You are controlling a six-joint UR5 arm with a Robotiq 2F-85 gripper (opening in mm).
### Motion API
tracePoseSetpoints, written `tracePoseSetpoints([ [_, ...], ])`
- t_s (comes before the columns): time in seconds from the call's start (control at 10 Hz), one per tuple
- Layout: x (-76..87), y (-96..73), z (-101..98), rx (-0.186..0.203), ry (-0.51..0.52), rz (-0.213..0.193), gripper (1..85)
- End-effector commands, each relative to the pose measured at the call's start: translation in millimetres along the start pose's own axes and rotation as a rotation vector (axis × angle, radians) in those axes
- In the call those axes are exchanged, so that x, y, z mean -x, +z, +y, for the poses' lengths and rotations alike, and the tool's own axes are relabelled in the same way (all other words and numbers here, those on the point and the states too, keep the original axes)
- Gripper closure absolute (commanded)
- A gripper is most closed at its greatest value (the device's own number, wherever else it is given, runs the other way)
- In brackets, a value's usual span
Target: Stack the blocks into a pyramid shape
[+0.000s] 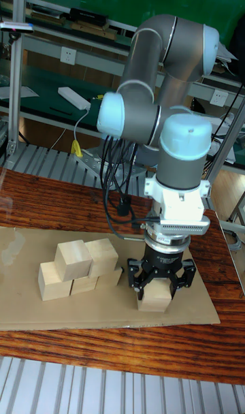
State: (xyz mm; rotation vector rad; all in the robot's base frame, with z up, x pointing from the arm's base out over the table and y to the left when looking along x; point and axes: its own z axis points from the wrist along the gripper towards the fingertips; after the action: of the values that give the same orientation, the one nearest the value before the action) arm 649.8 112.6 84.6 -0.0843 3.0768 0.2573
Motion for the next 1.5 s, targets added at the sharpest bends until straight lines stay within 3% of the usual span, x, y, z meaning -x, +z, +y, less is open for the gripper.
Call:
tracePoseSetpoints([
  [0.0,-9.0,-40.9,-18.8,-0.030,-0.058,0.051,57.7],
  [0.2,-10.2,-57.9,-40.3,-0.091,-0.143,0.038,57.7],
  [0.8,-24.7,-93.9,-69.3,-0.138,-0.247,0.043,59.7],
  [1.1,-26.5,-98.0,-70.0,-0.138,-0.246,0.033,60.3],
  [1.4,-23.9,-105.0,-84.7,-0.196,-0.293,0.011,63.0],
])
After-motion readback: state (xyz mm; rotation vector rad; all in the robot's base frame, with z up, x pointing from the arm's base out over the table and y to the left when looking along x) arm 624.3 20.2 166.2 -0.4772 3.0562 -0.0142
